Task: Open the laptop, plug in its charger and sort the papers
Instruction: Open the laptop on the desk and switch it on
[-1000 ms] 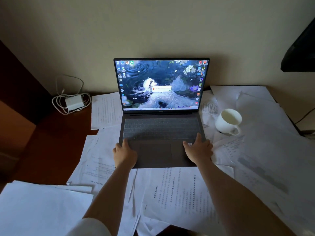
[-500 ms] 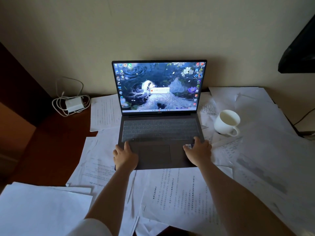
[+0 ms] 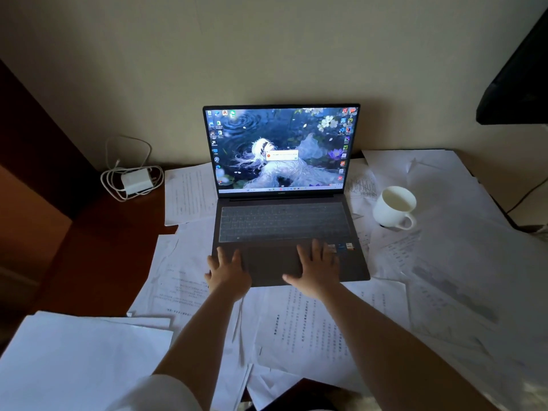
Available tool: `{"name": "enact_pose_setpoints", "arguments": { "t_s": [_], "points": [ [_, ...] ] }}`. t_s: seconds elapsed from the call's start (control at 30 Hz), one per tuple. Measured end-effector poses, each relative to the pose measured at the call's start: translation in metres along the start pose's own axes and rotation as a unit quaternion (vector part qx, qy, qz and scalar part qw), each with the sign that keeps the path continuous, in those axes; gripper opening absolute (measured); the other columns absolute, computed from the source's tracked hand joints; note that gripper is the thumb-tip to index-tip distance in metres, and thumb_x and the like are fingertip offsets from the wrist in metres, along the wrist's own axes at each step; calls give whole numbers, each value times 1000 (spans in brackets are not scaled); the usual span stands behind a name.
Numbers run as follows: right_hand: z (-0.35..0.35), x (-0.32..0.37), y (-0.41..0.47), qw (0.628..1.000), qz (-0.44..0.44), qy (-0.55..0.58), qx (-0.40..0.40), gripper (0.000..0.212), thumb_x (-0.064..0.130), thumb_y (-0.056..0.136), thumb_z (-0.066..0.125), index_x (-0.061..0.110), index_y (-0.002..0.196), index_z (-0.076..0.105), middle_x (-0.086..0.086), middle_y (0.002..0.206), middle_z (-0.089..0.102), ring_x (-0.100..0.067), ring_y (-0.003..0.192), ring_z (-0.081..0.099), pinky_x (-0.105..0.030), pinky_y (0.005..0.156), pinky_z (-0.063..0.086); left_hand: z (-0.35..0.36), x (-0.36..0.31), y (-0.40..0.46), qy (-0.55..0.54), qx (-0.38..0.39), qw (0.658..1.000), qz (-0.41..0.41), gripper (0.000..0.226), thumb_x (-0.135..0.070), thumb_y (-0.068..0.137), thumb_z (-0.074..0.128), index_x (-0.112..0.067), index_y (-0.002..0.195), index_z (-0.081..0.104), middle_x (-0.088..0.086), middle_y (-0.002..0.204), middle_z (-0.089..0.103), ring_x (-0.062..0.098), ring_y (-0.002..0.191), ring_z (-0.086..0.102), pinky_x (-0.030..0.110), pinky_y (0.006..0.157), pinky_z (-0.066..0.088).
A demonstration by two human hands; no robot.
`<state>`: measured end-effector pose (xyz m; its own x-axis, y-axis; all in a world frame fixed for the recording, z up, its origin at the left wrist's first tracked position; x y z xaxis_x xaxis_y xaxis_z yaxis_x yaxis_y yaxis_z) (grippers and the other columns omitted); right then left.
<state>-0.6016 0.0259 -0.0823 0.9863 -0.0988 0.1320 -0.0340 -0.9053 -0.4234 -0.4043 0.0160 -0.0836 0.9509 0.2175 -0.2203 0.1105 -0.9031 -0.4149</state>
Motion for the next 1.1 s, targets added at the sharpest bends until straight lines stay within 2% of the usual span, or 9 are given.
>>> {"name": "enact_pose_setpoints", "arguments": {
  "t_s": [0.07,0.17,0.3,0.37,0.5,0.7,0.9,1.1],
  "points": [
    [7,8,-1,999,-19,-29,12,97,80,78,36,31,150,-5,-11,156,-20,-36,144,-14,-57,114,0,1,1,-4,27,6,999,15,58,-36,99,33,-31,151,7,5,160,-9,38,145,-5,59,114,19],
    [8,11,-2,999,-26,-43,13,97,80,77,38,31,150,-4,-9,157,-18,-35,144,-14,-57,113,2,1,1,-9,40,6,999,26,62,-42,100,28,-32,151,-6,5,160,-11,38,145,-10,60,115,9],
    [4,14,-5,999,-24,-25,-6,89,70,82,45,28,150,7,-8,159,-5,-33,145,-4,-52,115,10,3,0,-11,13,-29,997,72,60,-36,101,30,-31,152,-1,-1,161,2,29,148,-5,56,118,3],
    [3,18,-8,1000,-25,-16,-8,82,64,85,47,26,149,12,-8,158,0,-33,145,3,-50,115,16,3,1,-12,17,-18,995,102,61,-34,100,33,-30,152,3,-2,160,7,28,148,0,56,118,6],
    [-3,22,-25,998,-49,24,-25,69,50,91,49,23,148,21,-8,156,16,-28,142,21,-42,112,30,-6,0,-22,-18,1,993,113,58,-31,100,36,-25,152,12,0,156,23,26,144,19,51,116,23],
    [-19,17,-46,993,-69,88,-34,69,40,94,50,21,150,16,-7,157,18,-25,144,20,-40,115,26,-21,-4,-57,-36,-15,994,99,51,-29,101,38,-23,149,24,1,154,30,25,142,27,46,114,30],
    [-32,30,-65,982,-88,160,-45,64,38,96,48,19,150,18,-8,152,30,-27,139,33,-38,110,34,-28,11,-94,-34,-45,995,85,46,-26,99,46,-25,144,36,-2,152,34,21,139,33,37,111,32],
    [-31,66,-87,982,-122,141,-22,64,35,97,48,19,151,16,-9,152,29,-28,138,33,-39,108,35,-39,44,-113,-54,-49,995,75,46,-26,99,46,-25,144,36,-1,152,34,22,138,36,37,109,35]
  ]
}}
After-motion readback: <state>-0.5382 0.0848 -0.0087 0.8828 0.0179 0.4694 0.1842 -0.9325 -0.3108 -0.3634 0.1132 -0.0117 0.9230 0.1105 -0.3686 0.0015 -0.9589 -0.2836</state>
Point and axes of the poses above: each hand's wrist, its own y-axis towards the middle knuckle, its own z-axis out of the palm, x = y × z, the point moved 1 cm from there along y, towards the middle knuckle
